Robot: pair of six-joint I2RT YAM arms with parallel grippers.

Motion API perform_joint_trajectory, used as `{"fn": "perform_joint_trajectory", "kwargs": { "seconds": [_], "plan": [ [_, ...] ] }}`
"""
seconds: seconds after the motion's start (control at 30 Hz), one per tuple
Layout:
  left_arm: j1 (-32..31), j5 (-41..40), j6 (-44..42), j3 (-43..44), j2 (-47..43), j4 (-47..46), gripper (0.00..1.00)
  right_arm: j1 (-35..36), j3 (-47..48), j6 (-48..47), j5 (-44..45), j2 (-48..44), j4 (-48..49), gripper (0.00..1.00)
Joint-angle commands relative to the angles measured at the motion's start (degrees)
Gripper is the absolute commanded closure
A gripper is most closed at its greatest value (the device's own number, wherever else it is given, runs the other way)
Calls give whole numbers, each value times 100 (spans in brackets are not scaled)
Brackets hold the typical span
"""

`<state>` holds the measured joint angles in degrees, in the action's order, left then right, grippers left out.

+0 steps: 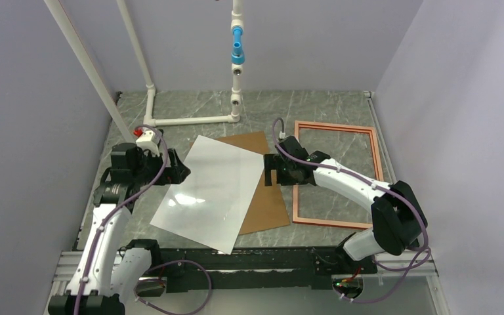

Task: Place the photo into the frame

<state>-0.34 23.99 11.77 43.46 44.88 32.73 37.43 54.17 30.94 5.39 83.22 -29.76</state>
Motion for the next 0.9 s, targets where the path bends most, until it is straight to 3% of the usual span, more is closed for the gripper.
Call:
{"fn": "perform_joint_trajectory", "kwargs": {
  "seconds": [0.0,0.27,0.47,0.6,0.87],
  "plan": [
    [-46,-265,484,9,440,233,1,1,32,102,-799,-84,507,0],
    [-712,-1050,879,-9,1583,374,1,6,-129,263,-1649,117,1012,0],
    [-1313,-2887,1290,384,2500,1012,1,19,-269,493,-2233,303,1472,0],
    [-1381,-3739,1626,306,2712,1049,1,93,-319,733,-2645,464,1837,0],
    [-1318,-4419,2063,-14,2647,881,1,529,-9,1005,-2742,1020,2205,0]
  ]
}}
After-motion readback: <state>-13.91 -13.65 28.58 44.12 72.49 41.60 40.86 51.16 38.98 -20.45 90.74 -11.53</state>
